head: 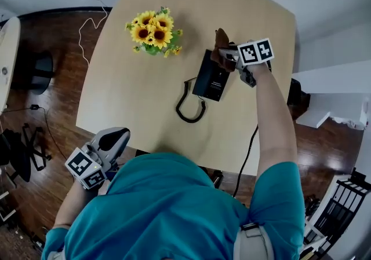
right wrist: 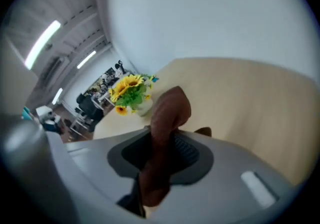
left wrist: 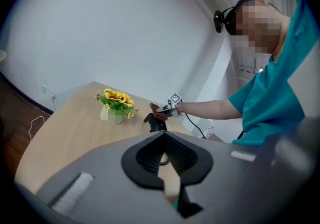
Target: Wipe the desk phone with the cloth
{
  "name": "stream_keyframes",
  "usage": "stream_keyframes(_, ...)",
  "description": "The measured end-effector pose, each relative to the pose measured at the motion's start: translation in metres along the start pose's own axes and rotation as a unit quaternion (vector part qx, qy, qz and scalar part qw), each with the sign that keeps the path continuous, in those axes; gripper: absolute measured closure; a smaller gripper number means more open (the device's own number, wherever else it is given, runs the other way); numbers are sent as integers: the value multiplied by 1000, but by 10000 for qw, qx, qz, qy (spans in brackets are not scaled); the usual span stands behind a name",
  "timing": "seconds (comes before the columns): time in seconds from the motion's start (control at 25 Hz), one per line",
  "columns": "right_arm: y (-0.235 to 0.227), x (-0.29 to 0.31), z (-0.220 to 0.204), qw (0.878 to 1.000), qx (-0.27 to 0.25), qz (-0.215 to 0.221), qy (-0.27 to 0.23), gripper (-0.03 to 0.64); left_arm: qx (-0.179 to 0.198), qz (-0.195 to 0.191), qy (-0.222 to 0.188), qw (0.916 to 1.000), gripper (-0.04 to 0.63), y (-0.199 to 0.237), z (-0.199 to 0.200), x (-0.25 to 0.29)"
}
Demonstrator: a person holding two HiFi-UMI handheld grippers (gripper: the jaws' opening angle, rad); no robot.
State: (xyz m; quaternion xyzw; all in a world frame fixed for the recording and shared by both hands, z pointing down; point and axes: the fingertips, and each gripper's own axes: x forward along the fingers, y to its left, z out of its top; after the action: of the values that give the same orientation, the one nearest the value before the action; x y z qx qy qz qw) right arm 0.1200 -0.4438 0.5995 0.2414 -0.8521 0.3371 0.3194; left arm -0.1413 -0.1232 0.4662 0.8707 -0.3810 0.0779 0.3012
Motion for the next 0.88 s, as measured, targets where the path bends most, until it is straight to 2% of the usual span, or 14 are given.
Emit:
stream_keyframes(0.12, 7, 8, -2, 9936, 732, 810, 289, 517, -62, 82, 20, 9999, 591, 5, -4, -6)
stream_keyframes(0.28, -4, -3, -9, 9872, 1131, 1109, 203, 514, -148, 146, 61, 9998, 591, 12, -9, -9)
stream_keyframes(0.44, -23, -28, -22, 9786, 1747, 1052, -281, 514, -136, 64, 106, 9998, 591, 10, -14, -7)
stream_keyframes(0.48, -25, -33, -24, 9744, 1868, 1152, -491, 514, -118, 31, 114, 9999, 591, 8, -14, -6)
stream_keyframes(0.6, -18, -44, -24, 9626, 1801, 1531, -1324, 514, -90, -27, 138, 9999, 591, 5, -14, -2)
stream_keyframes(0.72, -30, -55, -40, 9662, 1466, 827, -1950, 514, -80, -44, 173, 9998, 591, 1, -13, 1)
stream_keyframes(0.88, -53, -71, -56, 9620, 958, -309, -2538, 514, -19, -59, 236, 9997, 591, -1, -13, 2)
